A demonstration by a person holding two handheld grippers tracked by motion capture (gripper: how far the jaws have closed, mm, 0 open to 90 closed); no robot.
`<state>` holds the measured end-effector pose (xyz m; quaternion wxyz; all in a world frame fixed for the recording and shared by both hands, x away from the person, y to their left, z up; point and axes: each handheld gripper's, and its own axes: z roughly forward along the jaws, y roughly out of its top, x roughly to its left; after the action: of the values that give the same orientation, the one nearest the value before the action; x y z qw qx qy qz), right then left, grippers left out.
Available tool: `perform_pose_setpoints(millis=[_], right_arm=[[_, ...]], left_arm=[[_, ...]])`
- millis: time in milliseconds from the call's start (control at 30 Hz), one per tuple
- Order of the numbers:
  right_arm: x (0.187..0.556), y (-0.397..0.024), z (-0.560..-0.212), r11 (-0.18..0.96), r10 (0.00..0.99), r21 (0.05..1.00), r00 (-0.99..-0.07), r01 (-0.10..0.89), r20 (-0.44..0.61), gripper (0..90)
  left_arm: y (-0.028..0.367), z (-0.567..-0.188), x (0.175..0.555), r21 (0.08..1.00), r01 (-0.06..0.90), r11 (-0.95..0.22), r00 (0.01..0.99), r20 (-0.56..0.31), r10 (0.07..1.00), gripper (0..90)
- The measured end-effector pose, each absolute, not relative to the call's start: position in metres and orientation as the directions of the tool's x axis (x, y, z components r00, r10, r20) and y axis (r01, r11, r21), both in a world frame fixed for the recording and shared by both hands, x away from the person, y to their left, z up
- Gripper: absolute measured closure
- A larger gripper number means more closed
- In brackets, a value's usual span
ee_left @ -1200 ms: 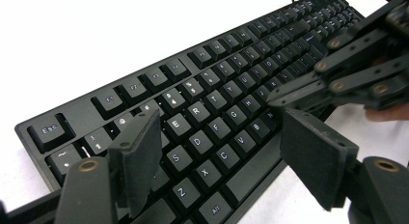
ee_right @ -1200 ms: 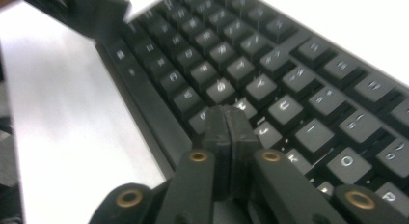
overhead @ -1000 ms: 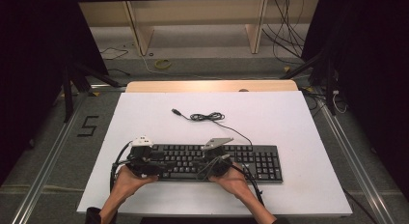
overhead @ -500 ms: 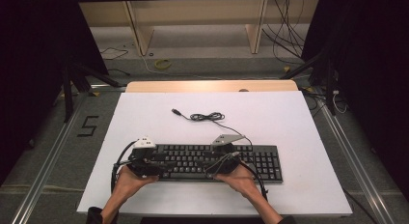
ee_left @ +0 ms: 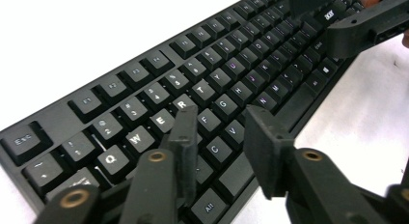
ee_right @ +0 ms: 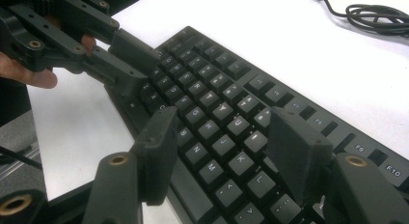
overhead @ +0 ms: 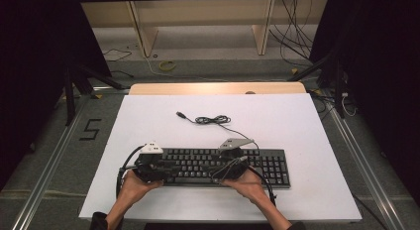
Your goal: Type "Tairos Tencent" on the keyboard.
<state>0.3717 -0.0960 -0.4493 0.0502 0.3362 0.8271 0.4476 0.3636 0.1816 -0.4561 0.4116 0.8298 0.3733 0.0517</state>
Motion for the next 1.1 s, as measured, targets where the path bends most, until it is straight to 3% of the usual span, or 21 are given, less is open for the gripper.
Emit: perform_pose_setpoints(millis=[567, 1100], right_arm=[[0.369, -0.097, -0.448, 0.37, 0.596, 0.777, -0.772, 0.509, 0.221, 44.8], [0.367, -0.099, -0.447, 0.361, 0.603, 0.778, -0.766, 0.514, 0.226, 36.8]], left_arm=[[0.172, -0.46, 0.365, 0.707, 0.559, -0.433, 0.749, -0.206, 0.63, 86.2], [0.165, -0.468, 0.369, 0.67, 0.575, -0.47, 0.748, -0.198, 0.633, 88.9]])
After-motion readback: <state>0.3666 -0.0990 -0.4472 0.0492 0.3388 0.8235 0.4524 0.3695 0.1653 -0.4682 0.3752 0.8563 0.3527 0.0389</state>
